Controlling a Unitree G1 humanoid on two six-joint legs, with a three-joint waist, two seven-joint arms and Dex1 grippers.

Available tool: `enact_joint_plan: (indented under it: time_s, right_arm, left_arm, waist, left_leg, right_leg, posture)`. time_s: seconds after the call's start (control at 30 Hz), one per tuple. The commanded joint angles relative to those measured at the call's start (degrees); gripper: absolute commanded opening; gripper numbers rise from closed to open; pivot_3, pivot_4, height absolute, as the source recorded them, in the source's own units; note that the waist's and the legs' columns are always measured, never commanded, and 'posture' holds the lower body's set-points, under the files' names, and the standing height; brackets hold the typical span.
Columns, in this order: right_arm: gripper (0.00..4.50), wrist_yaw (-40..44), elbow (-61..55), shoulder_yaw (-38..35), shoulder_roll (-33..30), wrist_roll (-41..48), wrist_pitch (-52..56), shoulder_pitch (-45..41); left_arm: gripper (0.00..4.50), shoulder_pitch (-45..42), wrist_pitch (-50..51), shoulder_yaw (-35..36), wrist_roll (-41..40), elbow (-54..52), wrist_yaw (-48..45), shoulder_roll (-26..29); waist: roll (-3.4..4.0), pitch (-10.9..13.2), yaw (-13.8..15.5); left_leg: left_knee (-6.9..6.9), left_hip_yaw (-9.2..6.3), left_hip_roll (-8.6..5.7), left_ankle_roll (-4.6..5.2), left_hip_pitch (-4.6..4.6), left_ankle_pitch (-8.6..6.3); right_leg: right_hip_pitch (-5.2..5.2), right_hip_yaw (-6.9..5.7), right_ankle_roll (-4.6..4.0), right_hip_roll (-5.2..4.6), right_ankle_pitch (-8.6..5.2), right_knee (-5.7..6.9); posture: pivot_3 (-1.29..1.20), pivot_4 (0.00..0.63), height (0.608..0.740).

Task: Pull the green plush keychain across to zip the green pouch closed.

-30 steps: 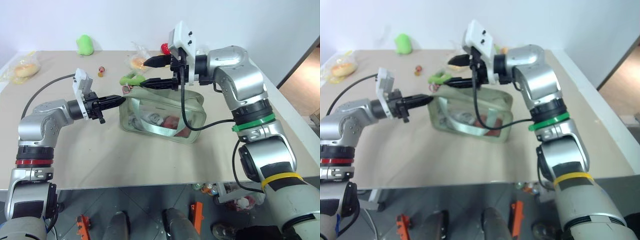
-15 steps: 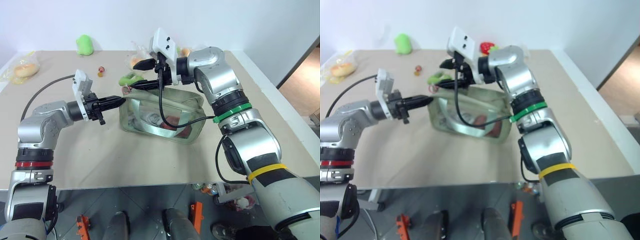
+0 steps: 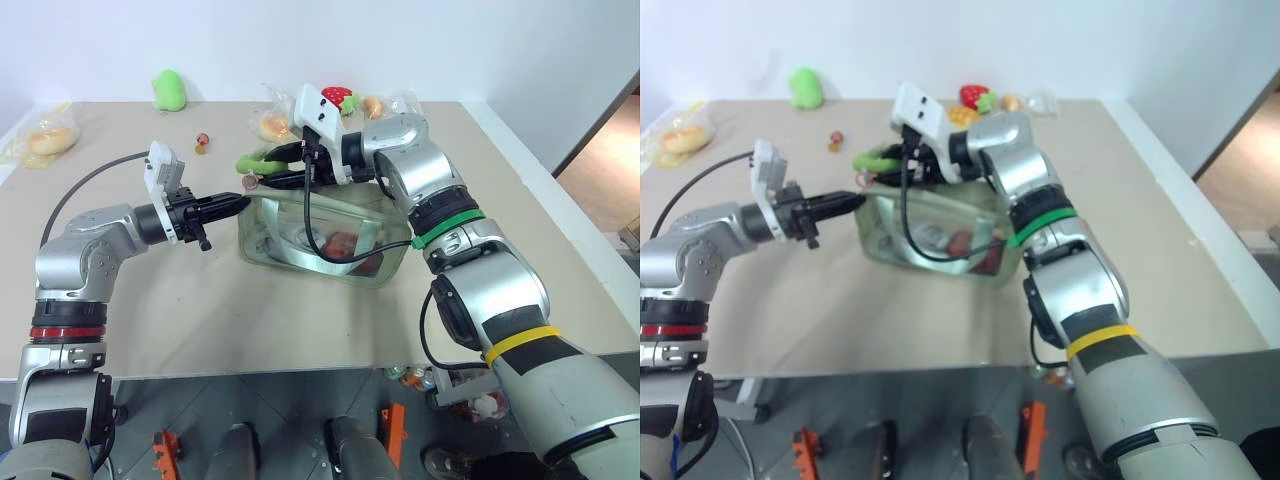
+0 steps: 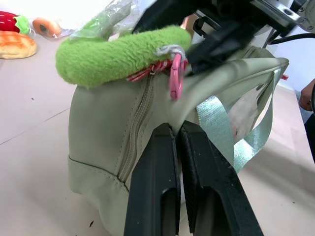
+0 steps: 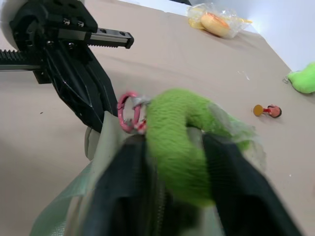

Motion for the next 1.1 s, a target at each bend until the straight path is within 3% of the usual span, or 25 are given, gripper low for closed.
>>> enact_joint_plan:
  time_s: [0.03, 0.33, 0.67, 0.97, 1.1]
  right_arm:
    - [0.18, 0.16, 0.21, -1.38, 0.1, -0.32, -0.88, -2.12]
    - [0.05, 1.2, 0.27, -1.81, -1.55, -0.24, -0.8, -3.12]
    - [0.05, 7.73, -9.6, -3.98, -9.78, 1.84, 3.92, -4.4]
    - [0.05, 6.58, -15.69, -3.91, -13.6, 0.72, 5.8, -2.11]
    - [0.05, 3.39, -18.05, -2.64, -11.88, -0.69, 6.85, -1.9]
  left_arm:
    - [0.0, 0.54, 0.12, 0.67, -0.55, -1.67, 0.2, 0.12]
    - [0.0, 0.27, -0.33, 0.37, -0.31, -0.69, 0.3, -0.5]
    - [0.0, -0.04, -0.87, -0.03, 0.04, 0.38, -0.18, -0.86]
    - [0.0, -1.36, -1.63, -0.82, 0.74, 2.51, -1.06, -1.7]
    - [0.0, -1.43, -1.71, -0.8, 0.74, 2.92, -1.32, -1.52]
  waist:
    - [0.0, 0.0, -0.01]
    - [0.0, 0.0, 0.0]
    - [0.0, 0.0, 0.02]
    - [0.01, 0.01, 0.25]
    - [0.02, 0.01, 0.14]
  left_leg:
    - [0.0, 0.0, 0.0, 0.0, 0.0, 0.0]
    - [0.0, 0.0, 0.0, 0.0, 0.0, 0.0]
    - [-0.02, 0.0, -0.01, -0.01, 0.02, 0.0]
    - [-0.03, 0.0, -0.03, -0.01, -0.04, 0.0]
    - [-0.05, 0.01, -0.02, -0.01, -0.01, 0.0]
  right_leg:
    - [0.0, 0.0, 0.0, 0.0, 0.0, 0.0]
    - [0.01, 0.0, 0.0, 0.0, 0.0, 0.0]
    - [0.0, 0.0, -0.01, -0.01, -0.03, -0.01]
    - [0.01, -0.02, -0.02, -0.03, -0.05, -0.03]
    - [-0.02, -0.01, -0.02, -0.03, -0.05, -0.02]
  posture:
    - [0.0, 0.15, 0.74]
    - [0.0, 0.15, 0.74]
    - [0.0, 0.15, 0.74]
    - [0.0, 0.15, 0.74]
    - [0.0, 0.15, 0.74]
